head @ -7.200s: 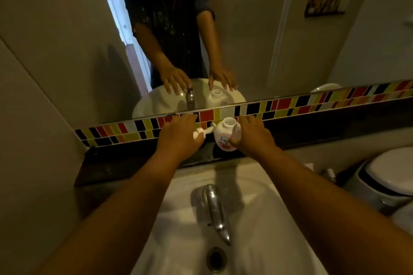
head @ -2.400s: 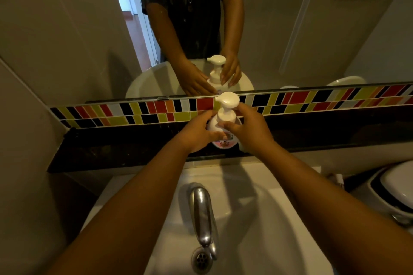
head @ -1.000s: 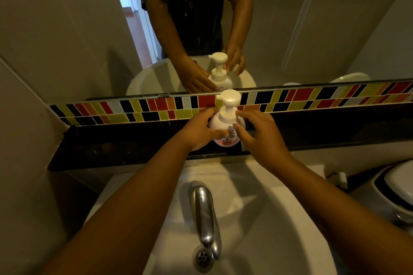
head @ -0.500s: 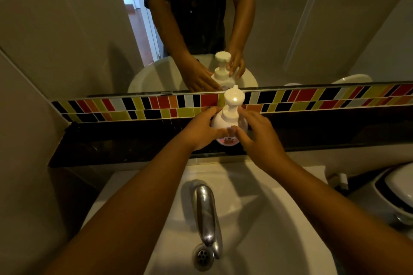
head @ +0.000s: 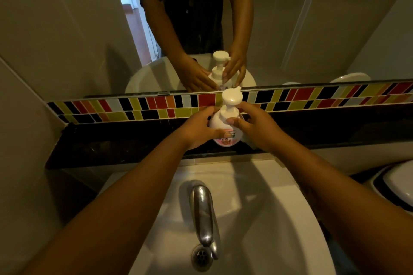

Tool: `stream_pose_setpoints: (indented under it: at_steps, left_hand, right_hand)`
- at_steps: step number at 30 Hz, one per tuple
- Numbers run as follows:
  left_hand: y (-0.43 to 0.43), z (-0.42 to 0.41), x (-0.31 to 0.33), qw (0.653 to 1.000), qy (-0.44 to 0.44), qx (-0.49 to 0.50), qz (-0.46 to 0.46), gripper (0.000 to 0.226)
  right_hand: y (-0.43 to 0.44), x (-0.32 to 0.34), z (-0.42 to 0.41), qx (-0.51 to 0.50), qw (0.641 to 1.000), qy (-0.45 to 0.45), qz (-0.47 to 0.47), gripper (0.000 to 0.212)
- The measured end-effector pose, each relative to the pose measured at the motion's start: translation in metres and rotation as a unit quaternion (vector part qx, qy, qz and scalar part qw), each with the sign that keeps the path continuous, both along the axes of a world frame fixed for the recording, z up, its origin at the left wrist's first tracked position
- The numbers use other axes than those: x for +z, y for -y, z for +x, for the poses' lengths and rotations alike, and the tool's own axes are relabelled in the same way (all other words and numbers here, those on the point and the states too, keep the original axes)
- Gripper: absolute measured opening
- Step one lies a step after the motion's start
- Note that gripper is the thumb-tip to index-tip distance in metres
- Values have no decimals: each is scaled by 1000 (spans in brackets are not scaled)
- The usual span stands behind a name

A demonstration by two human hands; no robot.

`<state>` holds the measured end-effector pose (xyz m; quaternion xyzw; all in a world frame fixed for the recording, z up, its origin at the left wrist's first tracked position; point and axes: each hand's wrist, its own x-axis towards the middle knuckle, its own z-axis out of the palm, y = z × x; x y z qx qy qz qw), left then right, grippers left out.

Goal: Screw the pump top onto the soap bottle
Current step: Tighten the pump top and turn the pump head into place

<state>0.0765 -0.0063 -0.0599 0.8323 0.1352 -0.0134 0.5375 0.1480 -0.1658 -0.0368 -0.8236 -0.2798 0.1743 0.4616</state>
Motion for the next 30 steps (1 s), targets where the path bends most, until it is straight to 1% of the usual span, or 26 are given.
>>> stream_pose_setpoints:
  at_steps: [5, 7, 9, 11, 12, 14, 16, 18, 21, 23, 27, 30]
  left_hand:
    - [-5, 1, -2, 1000, -13, -8, 0, 70]
    - [-4, 1, -4, 1000, -6, -1, -2, 68]
    - [-3, 0, -6, 1000, 1, 7, -14, 65]
    - [-3, -1, -6, 1000, 3, 9, -20, 62]
    - [-3, -1, -6, 1000, 2, 6, -19, 62]
    - [-4, 0, -6, 1000, -2, 1, -10, 62]
    - [-4, 1, -5, 1000, -4, 1, -5, 64]
    - [-4, 1, -6, 1000, -4, 0, -8, 64]
    - [-3, 1, -6, 1000, -1, -2, -9, 63]
    - [-1, 0, -7, 1000, 8, 0, -4, 62]
    - [1, 0, -9, 1000, 18, 12, -6, 60]
    - [-1, 1, -9, 1000, 10, 4, -9, 60]
  right_hand:
    - [-4, 1, 4, 22, 1000, 3, -11, 55]
    - [-10, -5, 0, -19, 999, 44, -7, 55]
    - [-17, -12, -7, -89, 992, 88, -9, 55]
    - [-21, -14, -11, -139, 985, 102, -2, 54]
    - [-22, -14, -12, -147, 984, 99, 2, 54]
    - [-19, -11, -11, -132, 988, 79, 15, 54]
    - [-16, -6, -8, -86, 995, 41, 29, 58]
    - [-13, -2, -6, -39, 999, 7, 15, 59]
    - [-6, 0, -4, -13, 1000, 0, -7, 51]
    - [-5, 0, -5, -19, 1000, 13, 6, 47]
    - [-17, -6, -14, -77, 996, 46, 18, 44]
    - [-21, -9, -15, -97, 993, 70, 8, 47]
